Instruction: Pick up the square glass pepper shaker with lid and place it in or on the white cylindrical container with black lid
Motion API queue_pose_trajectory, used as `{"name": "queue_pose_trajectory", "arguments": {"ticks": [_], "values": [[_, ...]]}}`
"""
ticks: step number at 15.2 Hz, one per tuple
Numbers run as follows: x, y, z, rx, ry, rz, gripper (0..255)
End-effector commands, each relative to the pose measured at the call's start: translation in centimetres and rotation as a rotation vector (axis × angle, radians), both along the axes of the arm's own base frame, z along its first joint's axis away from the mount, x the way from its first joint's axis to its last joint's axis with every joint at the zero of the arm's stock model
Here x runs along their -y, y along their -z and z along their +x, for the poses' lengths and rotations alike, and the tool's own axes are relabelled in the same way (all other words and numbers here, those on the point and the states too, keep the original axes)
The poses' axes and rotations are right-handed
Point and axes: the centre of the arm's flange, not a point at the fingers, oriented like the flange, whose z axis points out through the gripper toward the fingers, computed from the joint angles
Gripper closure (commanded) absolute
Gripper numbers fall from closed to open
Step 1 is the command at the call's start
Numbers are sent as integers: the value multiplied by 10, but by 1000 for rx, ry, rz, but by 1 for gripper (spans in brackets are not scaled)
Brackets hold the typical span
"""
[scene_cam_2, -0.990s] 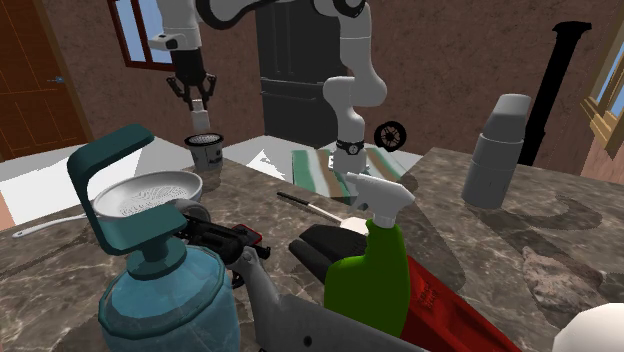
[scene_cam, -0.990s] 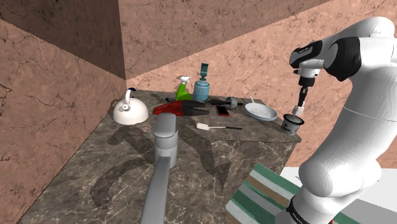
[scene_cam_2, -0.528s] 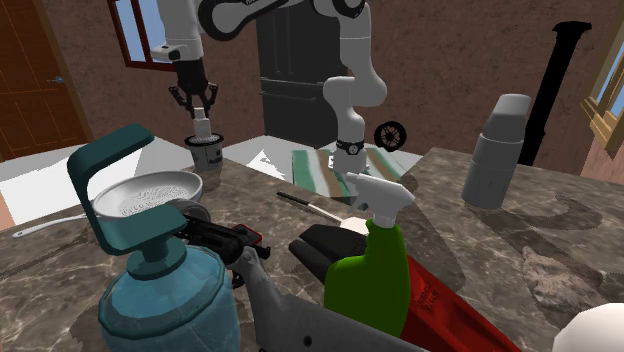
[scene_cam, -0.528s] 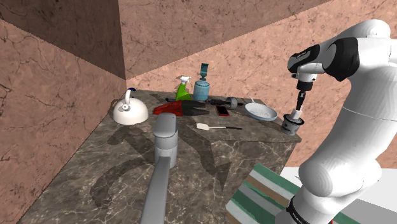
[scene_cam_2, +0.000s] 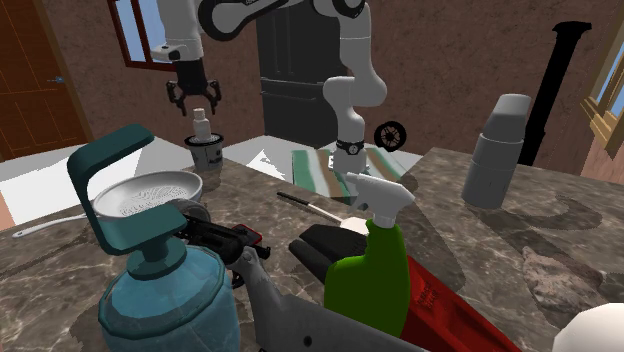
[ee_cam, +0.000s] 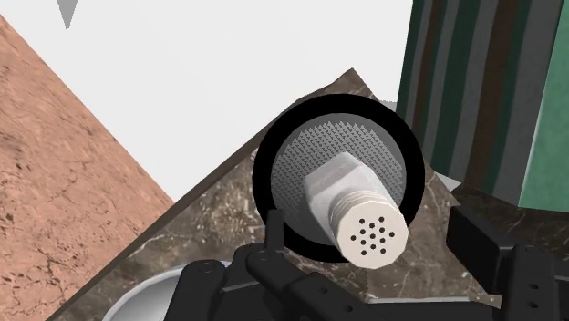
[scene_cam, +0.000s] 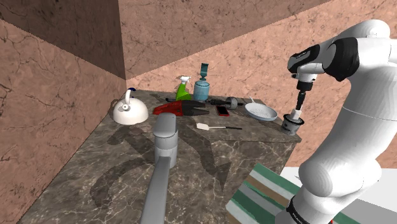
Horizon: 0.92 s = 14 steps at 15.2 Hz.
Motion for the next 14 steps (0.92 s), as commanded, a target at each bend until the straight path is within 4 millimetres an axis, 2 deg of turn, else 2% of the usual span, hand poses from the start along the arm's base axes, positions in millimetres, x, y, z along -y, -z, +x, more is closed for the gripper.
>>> {"name": "queue_pose_trajectory", "arguments": {"ticks": [1,3,7,14], "values": [[0,0,0,0,0,0,0],[0,0,0,0,0,0,0],[-1,-49,7,0,0,0,0],[-1,-49,7,0,0,0,0]]}}
